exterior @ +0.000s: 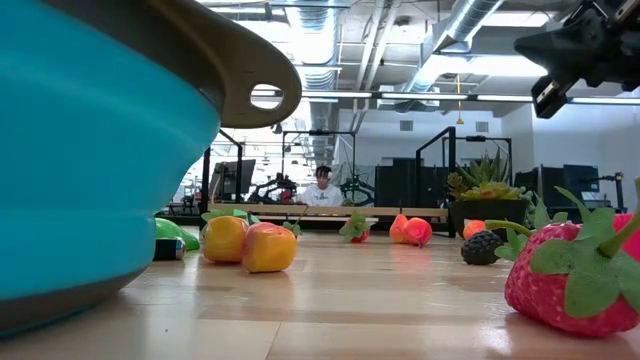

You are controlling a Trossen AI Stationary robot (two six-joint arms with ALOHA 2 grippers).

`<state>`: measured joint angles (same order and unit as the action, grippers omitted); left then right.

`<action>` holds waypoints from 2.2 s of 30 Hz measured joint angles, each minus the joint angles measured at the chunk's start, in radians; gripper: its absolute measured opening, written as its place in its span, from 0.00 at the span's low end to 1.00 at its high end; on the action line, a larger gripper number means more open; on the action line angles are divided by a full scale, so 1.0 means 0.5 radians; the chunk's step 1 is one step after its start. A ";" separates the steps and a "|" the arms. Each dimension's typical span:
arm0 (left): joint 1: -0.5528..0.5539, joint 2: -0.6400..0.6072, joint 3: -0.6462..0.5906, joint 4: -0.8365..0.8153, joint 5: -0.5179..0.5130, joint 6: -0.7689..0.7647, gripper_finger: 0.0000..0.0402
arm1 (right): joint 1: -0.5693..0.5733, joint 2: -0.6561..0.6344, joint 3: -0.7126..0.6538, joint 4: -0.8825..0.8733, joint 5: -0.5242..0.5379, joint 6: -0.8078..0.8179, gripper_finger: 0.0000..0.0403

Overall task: Pick & Place Fruit
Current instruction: Put the basket on the shelf

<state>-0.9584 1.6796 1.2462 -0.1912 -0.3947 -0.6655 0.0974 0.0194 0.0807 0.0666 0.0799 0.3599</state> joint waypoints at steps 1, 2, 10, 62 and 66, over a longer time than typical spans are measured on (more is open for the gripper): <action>-0.008 0.021 0.047 -0.033 0.000 0.016 0.00 | 0.001 0.000 0.000 0.001 -0.001 0.000 0.00; -0.012 0.037 0.088 -0.065 0.001 0.022 0.00 | 0.001 0.000 0.000 0.001 -0.001 0.000 0.00; -0.032 0.063 0.154 -0.479 0.029 -0.062 0.00 | -0.001 0.000 0.000 0.000 -0.001 -0.001 0.00; 0.053 0.062 -0.392 -0.230 0.557 -0.308 0.36 | -0.001 0.000 0.000 -0.001 -0.004 -0.001 0.00; 0.053 0.062 -0.392 -0.224 0.554 -0.305 0.31 | -0.001 0.000 0.000 -0.001 -0.004 -0.002 0.00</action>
<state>-0.9321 1.7103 1.0504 -0.3034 -0.1175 -0.8181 0.0971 0.0193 0.0807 0.0662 0.0780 0.3592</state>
